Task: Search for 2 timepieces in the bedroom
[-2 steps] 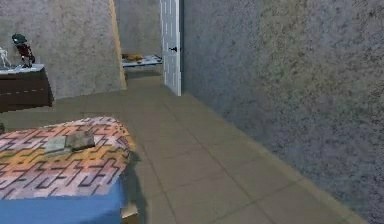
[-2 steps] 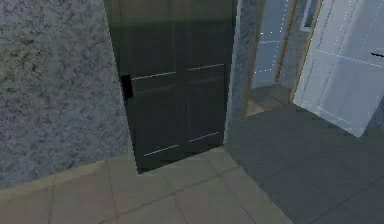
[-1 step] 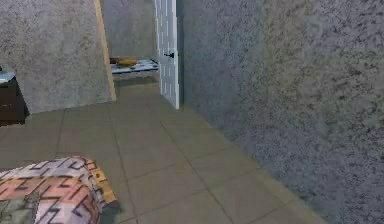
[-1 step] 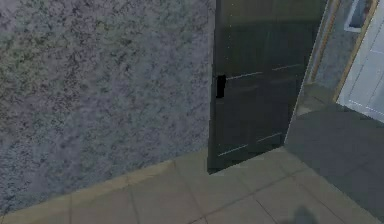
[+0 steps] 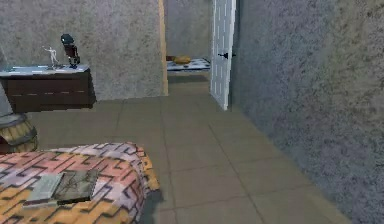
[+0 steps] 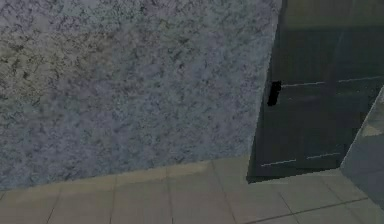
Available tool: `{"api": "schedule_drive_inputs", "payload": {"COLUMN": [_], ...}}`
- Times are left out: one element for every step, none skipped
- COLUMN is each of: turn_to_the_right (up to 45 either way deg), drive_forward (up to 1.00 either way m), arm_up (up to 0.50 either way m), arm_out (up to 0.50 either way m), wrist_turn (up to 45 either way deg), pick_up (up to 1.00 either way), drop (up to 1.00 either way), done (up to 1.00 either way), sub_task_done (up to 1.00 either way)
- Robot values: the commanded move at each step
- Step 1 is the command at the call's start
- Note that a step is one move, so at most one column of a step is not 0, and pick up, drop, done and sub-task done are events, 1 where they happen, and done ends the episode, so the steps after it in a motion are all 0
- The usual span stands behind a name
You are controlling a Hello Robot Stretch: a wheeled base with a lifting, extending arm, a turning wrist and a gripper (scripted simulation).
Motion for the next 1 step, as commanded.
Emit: {"api": "schedule_drive_inputs", "payload": {"turn_to_the_right": [0.0], "drive_forward": [1.00], "arm_up": [0.00], "arm_out": [0.00], "wrist_turn": [0.0], "pick_up": [0.00], "drop": [0.00], "done": [0.00], "sub_task_done": [0.00]}}
